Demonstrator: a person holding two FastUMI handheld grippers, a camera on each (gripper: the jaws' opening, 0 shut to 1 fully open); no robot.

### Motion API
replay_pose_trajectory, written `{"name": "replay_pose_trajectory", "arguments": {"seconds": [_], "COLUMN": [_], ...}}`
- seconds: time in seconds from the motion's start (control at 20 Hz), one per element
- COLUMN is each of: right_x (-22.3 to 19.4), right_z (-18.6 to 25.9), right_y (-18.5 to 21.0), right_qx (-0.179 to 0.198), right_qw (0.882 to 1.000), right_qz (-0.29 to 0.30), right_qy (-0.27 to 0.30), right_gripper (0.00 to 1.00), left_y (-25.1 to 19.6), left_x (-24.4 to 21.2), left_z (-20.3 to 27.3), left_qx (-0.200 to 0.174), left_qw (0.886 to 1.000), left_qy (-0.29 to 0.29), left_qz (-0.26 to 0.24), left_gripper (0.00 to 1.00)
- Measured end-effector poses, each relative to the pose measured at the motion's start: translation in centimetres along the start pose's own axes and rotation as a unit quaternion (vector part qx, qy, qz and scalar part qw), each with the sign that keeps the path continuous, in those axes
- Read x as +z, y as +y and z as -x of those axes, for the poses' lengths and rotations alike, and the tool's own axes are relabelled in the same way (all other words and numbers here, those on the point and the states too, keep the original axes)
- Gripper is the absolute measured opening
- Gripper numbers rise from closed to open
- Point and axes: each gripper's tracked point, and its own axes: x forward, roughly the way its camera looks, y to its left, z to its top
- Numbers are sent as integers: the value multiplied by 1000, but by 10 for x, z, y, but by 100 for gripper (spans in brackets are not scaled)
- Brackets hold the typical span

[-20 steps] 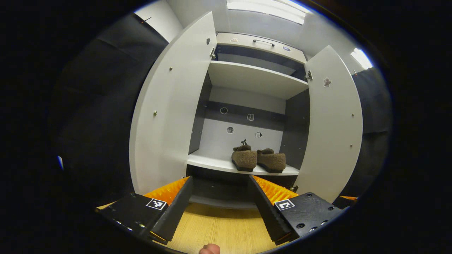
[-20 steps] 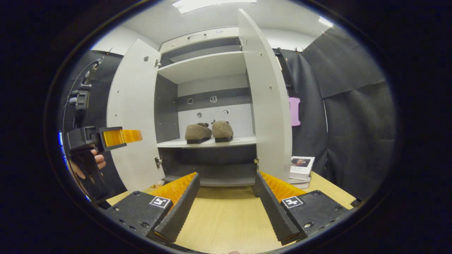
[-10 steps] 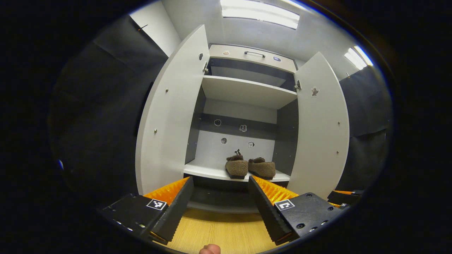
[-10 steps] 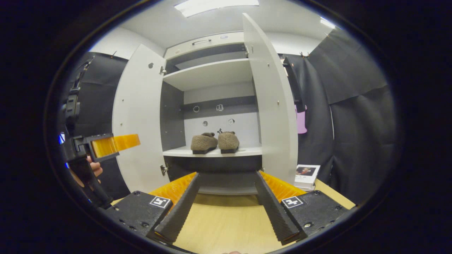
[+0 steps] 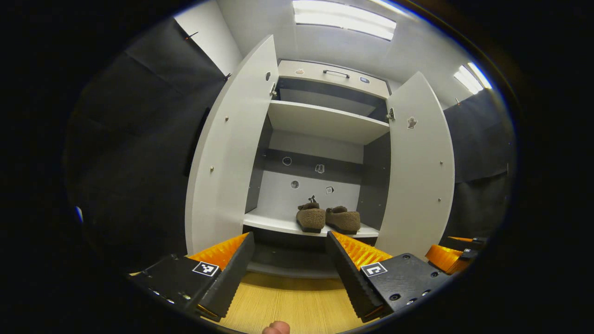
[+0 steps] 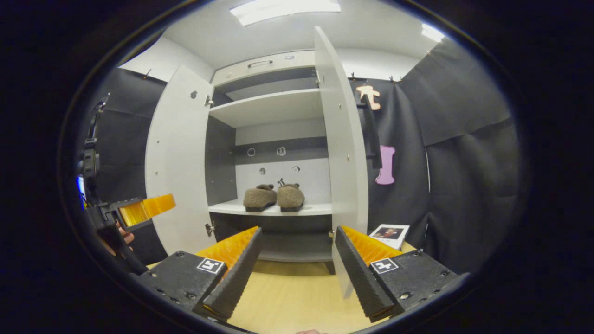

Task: Grab one shoe with the right hand and put it into the shoe cabinet, grab the other shoe with the left hand and put it into the shoe cabinet; then close the right door with the right hand and the left door with the left hand.

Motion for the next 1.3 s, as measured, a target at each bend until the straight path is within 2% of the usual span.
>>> {"name": "replay_pose_trajectory", "arguments": {"seconds": [0.25, 0.35, 0.7, 1.0, 1.3], "right_x": [54, 78, 152, 162, 146], "right_z": [12, 11, -13, -58, -104], "right_y": [-11, -31, -146, -190, -198], "right_qx": [13, 7, -89, -93, -79], "right_qw": [999, 999, 992, 994, 997], "right_qz": [-3, -5, 19, -20, -18], "right_qy": [-29, -39, -84, -55, -11], "right_gripper": [99, 99, 99, 99, 98], "left_y": [2, 3, -4, -14, -19], "left_x": [-3, -4, -13, -12, -16], "left_z": [1, 1, 4, 4, 5], "left_qx": [-4, -5, -17, -31, -39], "left_qw": [1000, 1000, 1000, 999, 999], "left_qy": [11, 13, 25, 24, 29], "left_qz": [10, 13, 3, -1, -1], "left_gripper": [95, 95, 95, 95, 95]}}
